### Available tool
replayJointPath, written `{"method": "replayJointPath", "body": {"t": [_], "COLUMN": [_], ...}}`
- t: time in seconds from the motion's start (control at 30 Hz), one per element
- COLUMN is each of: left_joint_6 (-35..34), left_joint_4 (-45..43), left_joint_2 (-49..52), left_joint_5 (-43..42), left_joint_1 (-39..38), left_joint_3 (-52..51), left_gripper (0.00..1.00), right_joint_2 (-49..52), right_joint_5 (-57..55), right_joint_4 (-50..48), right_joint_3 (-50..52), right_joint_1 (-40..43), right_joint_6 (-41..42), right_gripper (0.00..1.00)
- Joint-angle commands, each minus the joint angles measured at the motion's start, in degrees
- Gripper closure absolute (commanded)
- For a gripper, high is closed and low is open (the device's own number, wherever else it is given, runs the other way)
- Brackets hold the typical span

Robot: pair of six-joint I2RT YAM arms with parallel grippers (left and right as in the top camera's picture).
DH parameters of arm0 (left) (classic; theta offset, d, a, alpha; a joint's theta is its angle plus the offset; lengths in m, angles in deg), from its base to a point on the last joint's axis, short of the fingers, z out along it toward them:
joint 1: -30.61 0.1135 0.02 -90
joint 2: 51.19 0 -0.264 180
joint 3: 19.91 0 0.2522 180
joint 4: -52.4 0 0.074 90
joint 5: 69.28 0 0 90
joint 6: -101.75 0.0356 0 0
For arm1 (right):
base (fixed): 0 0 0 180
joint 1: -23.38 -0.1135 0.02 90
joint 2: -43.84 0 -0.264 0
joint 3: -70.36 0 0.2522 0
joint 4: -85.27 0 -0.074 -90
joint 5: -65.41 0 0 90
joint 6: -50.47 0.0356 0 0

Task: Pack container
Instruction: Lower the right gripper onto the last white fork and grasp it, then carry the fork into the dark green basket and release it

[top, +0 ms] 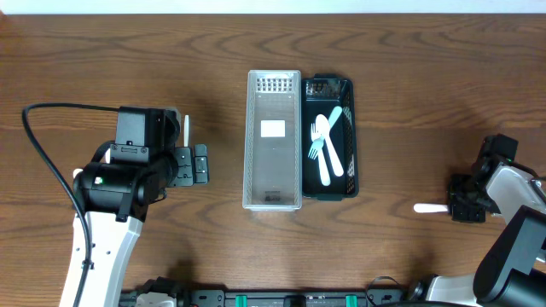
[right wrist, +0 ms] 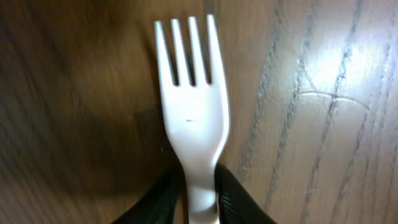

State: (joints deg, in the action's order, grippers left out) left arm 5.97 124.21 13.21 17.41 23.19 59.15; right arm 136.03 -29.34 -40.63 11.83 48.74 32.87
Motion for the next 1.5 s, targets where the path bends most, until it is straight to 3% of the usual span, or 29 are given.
{"method": "replayJointPath", "body": {"t": [0.0,0.23,0.47,0.7,0.87,1.07,1.27,1.47], "left_joint_6": [0.3,0.3,0.3,0.3,0.3,0.3,0.3,0.3], "left_joint_4": [0.0,0.0,0.0,0.0,0.0,0.0,0.0,0.0], "left_joint_2": [0.0,0.0,0.0,0.0,0.0,0.0,0.0,0.0], "left_joint_5": [-0.3,-0.3,-0.3,-0.3,-0.3,-0.3,-0.3,-0.3], "left_joint_1": [0.2,0.2,0.2,0.2,0.2,0.2,0.2,0.2], "left_joint_3": [-0.2,-0.2,-0.2,-0.2,-0.2,-0.2,-0.2,-0.2], "left_gripper": [0.02,0.02,0.02,0.02,0.02,0.02,0.02,0.02], "right_joint_2": [1.6,1.6,1.1,-1.7,-3.4,-3.5,-2.8,2.5], "right_joint_5": [-0.6,-0.6,0.1,2.4,3.6,5.2,5.2,5.2], "right_joint_4": [0.4,0.1,-0.4,6.6,12.8,15.0,13.6,13.5], "right_joint_3": [2.5,2.5,0.2,-14.3,-28.5,-41.8,-43.3,-43.3], "right_joint_1": [-0.2,-0.2,-0.3,-3.7,-11.2,-25.8,-38.6,-45.9], "right_joint_6": [-0.6,-4.8,-8.2,-20.0,-32.6,-46.8,-49.7,-53.2], "right_gripper": [0.79,0.99,0.99,0.99,0.99,0.99,0.99,0.99]}}
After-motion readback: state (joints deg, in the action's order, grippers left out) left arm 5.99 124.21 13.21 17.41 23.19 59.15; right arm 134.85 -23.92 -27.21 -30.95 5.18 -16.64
